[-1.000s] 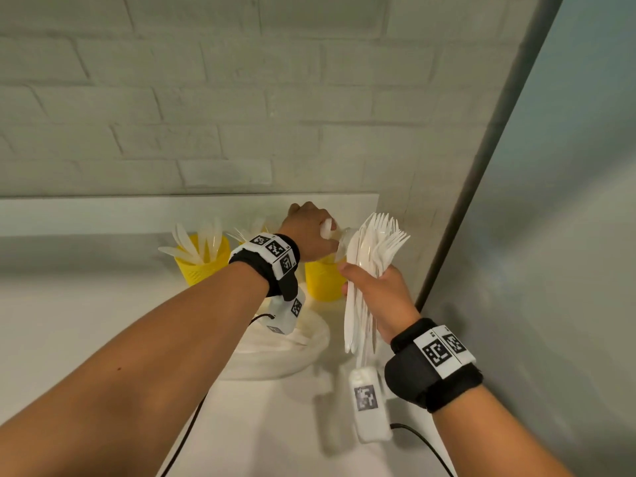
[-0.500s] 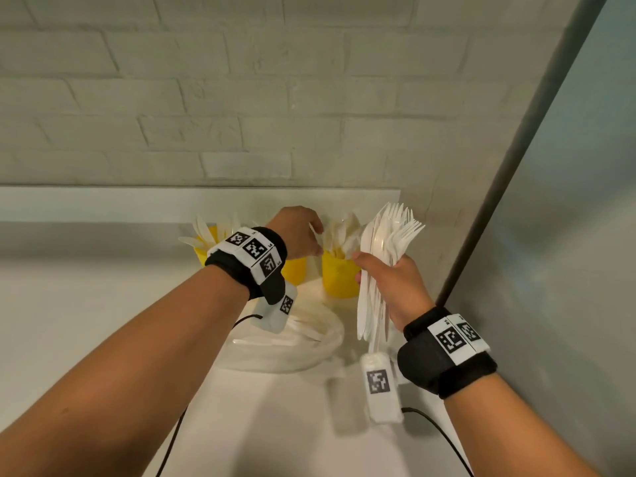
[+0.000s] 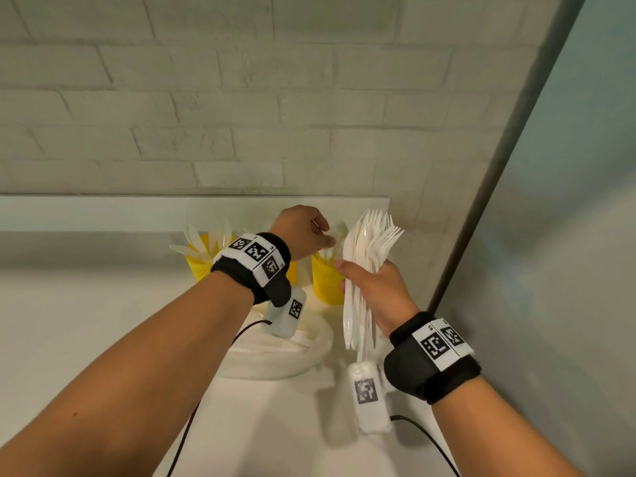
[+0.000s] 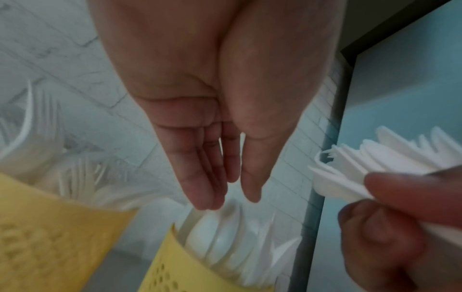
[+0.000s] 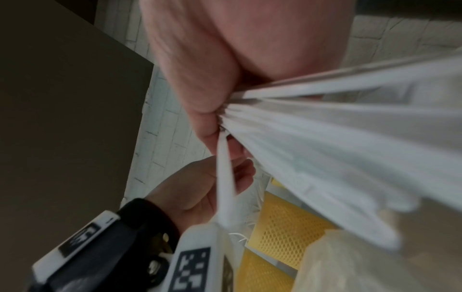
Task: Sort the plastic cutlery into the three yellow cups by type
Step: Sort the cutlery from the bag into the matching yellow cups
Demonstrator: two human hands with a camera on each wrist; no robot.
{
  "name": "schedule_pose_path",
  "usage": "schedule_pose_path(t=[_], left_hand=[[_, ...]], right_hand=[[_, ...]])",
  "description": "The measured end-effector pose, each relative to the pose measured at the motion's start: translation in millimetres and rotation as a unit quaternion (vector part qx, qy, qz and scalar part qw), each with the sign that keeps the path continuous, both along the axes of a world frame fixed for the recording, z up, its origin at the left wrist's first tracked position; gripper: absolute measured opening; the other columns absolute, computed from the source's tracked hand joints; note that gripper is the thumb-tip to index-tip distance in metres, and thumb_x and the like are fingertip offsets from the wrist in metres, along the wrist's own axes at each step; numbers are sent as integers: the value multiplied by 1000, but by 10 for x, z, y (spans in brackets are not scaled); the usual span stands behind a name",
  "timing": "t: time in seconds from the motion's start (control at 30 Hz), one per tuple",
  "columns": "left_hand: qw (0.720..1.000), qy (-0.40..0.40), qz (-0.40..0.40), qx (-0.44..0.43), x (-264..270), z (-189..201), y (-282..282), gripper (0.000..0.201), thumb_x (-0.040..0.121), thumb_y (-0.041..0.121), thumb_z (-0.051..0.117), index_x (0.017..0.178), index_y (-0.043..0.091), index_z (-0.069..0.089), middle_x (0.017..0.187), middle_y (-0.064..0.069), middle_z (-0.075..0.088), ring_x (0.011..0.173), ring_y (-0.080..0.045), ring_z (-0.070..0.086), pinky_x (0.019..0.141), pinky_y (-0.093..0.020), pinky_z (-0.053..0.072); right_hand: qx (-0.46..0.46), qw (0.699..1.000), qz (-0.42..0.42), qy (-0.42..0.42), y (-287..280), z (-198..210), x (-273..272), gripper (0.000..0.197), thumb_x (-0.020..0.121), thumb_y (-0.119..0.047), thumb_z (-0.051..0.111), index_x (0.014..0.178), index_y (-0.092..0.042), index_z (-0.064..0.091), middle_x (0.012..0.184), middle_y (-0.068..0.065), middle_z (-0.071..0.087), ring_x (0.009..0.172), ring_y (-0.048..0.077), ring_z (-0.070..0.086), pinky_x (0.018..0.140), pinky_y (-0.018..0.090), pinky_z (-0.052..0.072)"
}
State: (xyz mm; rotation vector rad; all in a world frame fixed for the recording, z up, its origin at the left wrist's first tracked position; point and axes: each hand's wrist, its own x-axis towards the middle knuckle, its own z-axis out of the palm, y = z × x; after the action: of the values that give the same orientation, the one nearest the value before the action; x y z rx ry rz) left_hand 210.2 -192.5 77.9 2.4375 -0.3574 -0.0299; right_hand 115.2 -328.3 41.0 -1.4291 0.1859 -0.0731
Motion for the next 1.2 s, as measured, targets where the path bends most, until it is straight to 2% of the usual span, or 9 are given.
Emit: schedule_pose_path(t=[0.13,0.23,0.37,0.6,0.77,0.87,0.97,1.07,1.2], left_hand=[[995,-42,7,-89,-340,126,167,25,88,37,65,96,12,67,85,-1,68,72,-16,65,70,-32,58],[980,55,-1,-190,-718,134,247,34,92,43,57,100,10,64,90,-5,72,76,-18,70,68,-33,60],[965,108,1,-239,-1002,-16,334,34,89,44,62,109,17,64,96,-1,70,80,-10,69,64,-25,58],[916,126,38,-379,-1103,-81,674,17,86,16,70,94,7,59,73,-9,58,58,-13,52,50,-21,37],[922,90,37,-374,-1136,-61,831,7,94,16,59,93,12,54,80,-4,68,59,-10,56,59,-23,45],[918,84,61,-381,-1139,-80,885,7,101,16,46,101,8,47,78,-4,64,66,-14,60,69,-26,53],[890,106,92,-434,-1100,-85,949,5,98,7,40,96,9,44,76,-10,52,61,-20,53,58,-27,48],[899,146,74,-405,-1064,-103,964,14,91,26,53,87,13,47,76,-6,48,59,-17,46,55,-29,37],[937,114,38,-327,-1064,-114,952,44,76,40,77,100,7,62,90,-12,71,80,-25,71,73,-43,59]], right_hand=[[5,1000,21,-11,69,50,4,21,82,-18,71,101,-11,65,66,2,63,54,10,61,55,26,52],[13,998,48,-29,178,84,11,9,85,-14,66,93,-11,68,66,-3,65,59,12,61,60,29,49],[-32,996,77,-39,373,62,-15,22,86,-2,58,106,-7,68,93,12,72,82,25,68,75,38,56],[-15,980,185,-70,619,38,-198,16,81,-2,69,93,-13,68,68,-3,67,56,8,59,56,22,49],[-23,980,183,-69,706,-10,-219,29,79,-8,73,107,-12,67,96,0,73,87,10,69,75,22,55],[-17,985,166,-51,795,-18,-220,22,77,-8,75,96,-7,66,74,5,64,61,14,60,58,24,50],[-34,989,138,-40,864,-32,-192,28,73,-11,79,93,-3,61,65,9,53,47,12,50,48,23,44],[-66,987,137,-53,964,-4,-191,26,71,-9,80,92,-2,65,66,8,57,49,13,49,49,24,43],[-102,984,132,-60,1090,1,-187,17,73,5,70,85,-7,68,65,9,61,51,15,52,49,27,43]])
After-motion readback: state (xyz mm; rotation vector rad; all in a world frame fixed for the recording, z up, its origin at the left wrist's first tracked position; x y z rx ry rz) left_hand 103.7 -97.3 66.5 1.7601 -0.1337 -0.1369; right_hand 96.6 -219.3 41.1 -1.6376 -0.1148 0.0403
